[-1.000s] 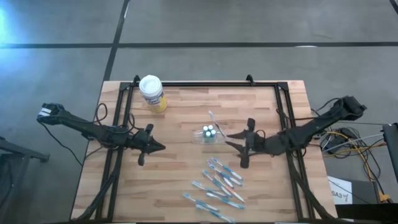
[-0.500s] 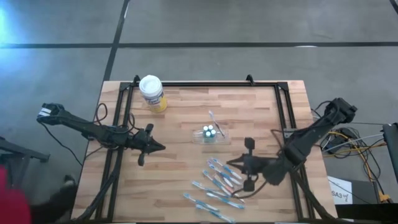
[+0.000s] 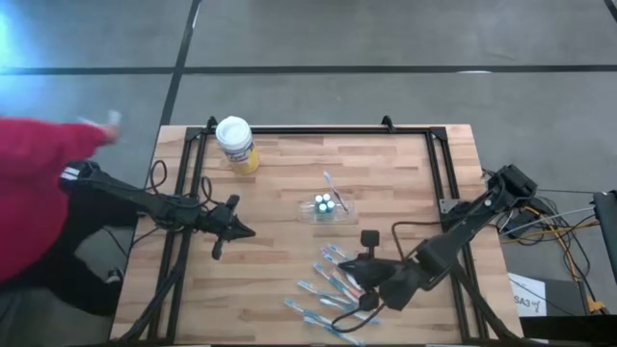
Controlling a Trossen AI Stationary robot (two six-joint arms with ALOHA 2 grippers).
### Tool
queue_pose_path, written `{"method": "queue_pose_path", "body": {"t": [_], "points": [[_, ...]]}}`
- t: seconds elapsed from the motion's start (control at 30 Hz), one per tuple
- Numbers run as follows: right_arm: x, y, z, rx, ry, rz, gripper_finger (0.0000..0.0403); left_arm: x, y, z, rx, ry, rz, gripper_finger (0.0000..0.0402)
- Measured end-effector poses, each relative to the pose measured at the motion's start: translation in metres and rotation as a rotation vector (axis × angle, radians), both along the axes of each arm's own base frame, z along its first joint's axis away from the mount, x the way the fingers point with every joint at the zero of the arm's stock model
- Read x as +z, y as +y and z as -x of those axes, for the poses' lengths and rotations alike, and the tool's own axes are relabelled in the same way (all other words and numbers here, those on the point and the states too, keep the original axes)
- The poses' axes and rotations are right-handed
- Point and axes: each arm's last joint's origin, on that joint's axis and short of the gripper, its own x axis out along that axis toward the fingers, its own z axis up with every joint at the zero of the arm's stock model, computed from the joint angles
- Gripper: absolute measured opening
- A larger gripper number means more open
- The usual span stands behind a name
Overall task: Pick & Place toothbrushing station
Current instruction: Put the blue toothbrush into the left compartment of the transparent organizer
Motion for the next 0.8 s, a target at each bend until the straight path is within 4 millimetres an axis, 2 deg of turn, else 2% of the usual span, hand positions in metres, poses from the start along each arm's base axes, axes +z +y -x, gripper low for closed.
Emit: {"method": "queue_pose_path", "body": {"t": [0.1, 0.2, 0.37, 0.57, 0.67, 0.8], "points": [[0.0, 0.003, -0.003, -0.05, 0.037, -0.052, 0.0008, -0.001, -0.001, 0.0, -0.008, 0.013, 0.012, 0.0003], [-0.003, 0.003, -0.001, -0.107, 0.154, -0.128, 0.0008, -0.003, -0.003, -0.001, -0.013, 0.035, 0.027, 0.0003], [-0.017, 0.0, 0.008, -0.248, 0.391, -0.236, 0.0008, -0.006, -0.004, -0.002, -0.017, 0.068, 0.059, 0.0004], [-0.037, -0.008, 0.014, -0.352, 0.533, -0.322, 0.0009, -0.007, -0.004, -0.002, -0.017, 0.072, 0.054, 0.0004], [-0.048, -0.015, 0.012, -0.381, 0.579, -0.331, 0.0022, -0.007, -0.004, -0.002, -0.014, 0.072, 0.049, 0.0005], [-0.063, -0.025, 0.007, -0.403, 0.555, -0.357, 0.0059, -0.008, -0.004, -0.003, -0.01, 0.079, 0.045, 0.0005]]}}
